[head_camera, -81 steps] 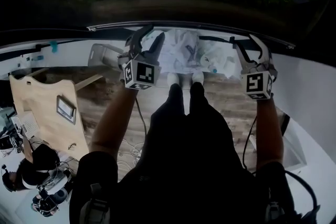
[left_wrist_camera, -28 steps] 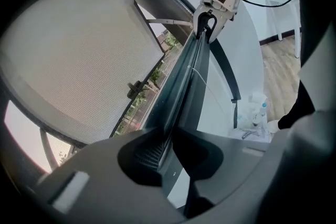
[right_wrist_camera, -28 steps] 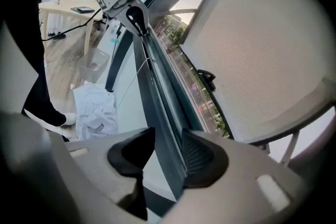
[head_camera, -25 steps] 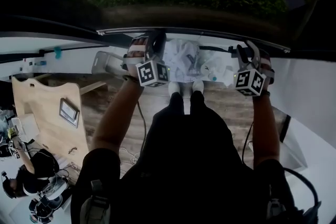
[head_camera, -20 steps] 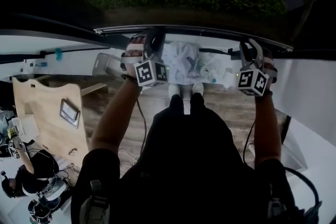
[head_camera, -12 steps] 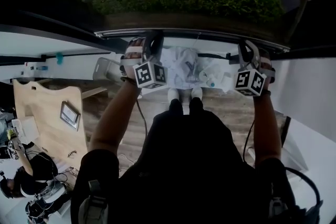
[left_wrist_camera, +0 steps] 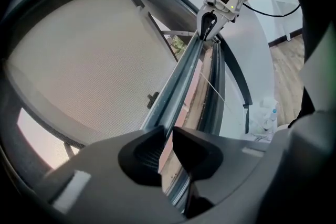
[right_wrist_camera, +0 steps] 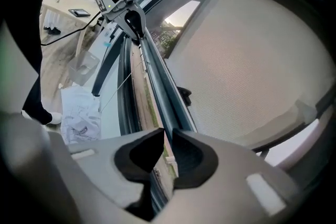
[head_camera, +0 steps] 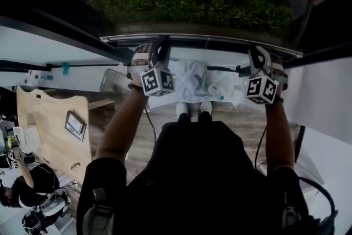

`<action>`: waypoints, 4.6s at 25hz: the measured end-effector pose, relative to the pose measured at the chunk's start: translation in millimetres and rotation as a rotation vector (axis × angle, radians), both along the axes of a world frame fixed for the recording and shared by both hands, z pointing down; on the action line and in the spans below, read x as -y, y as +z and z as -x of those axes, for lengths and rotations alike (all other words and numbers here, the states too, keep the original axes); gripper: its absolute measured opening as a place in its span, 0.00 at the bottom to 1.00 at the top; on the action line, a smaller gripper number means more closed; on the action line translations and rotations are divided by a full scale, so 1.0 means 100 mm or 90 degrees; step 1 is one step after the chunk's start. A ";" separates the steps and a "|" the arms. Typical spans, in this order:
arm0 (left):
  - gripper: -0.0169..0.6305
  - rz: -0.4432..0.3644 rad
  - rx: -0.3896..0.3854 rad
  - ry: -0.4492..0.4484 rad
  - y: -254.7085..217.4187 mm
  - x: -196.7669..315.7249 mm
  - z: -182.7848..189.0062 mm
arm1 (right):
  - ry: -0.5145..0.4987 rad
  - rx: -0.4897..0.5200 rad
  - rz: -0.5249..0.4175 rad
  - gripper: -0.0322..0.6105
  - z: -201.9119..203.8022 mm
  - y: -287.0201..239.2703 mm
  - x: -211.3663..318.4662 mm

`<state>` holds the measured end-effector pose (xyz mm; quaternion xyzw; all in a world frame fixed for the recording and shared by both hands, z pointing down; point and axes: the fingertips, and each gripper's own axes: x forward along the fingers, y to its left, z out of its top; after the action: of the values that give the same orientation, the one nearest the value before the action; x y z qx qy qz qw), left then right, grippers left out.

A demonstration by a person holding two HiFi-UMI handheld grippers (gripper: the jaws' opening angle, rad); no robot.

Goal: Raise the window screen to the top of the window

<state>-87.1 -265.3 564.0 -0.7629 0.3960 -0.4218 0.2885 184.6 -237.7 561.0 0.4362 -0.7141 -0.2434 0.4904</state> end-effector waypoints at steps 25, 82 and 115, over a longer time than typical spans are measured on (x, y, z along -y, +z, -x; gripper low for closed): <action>0.11 0.002 0.023 -0.015 -0.52 0.00 -0.01 | -0.011 0.027 -0.019 0.13 -0.02 -0.49 0.00; 0.10 -0.120 0.016 0.016 -2.13 0.02 -0.02 | -0.004 0.011 -0.099 0.13 -0.04 -2.10 0.05; 0.10 -0.194 0.050 0.023 -3.13 0.07 -0.04 | -0.024 0.006 -0.188 0.13 -0.04 -3.09 0.12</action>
<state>-82.7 -272.8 250.7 -0.7001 0.4301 -0.3810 0.4239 188.5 -249.6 252.0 0.4913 -0.6809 -0.3531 0.4128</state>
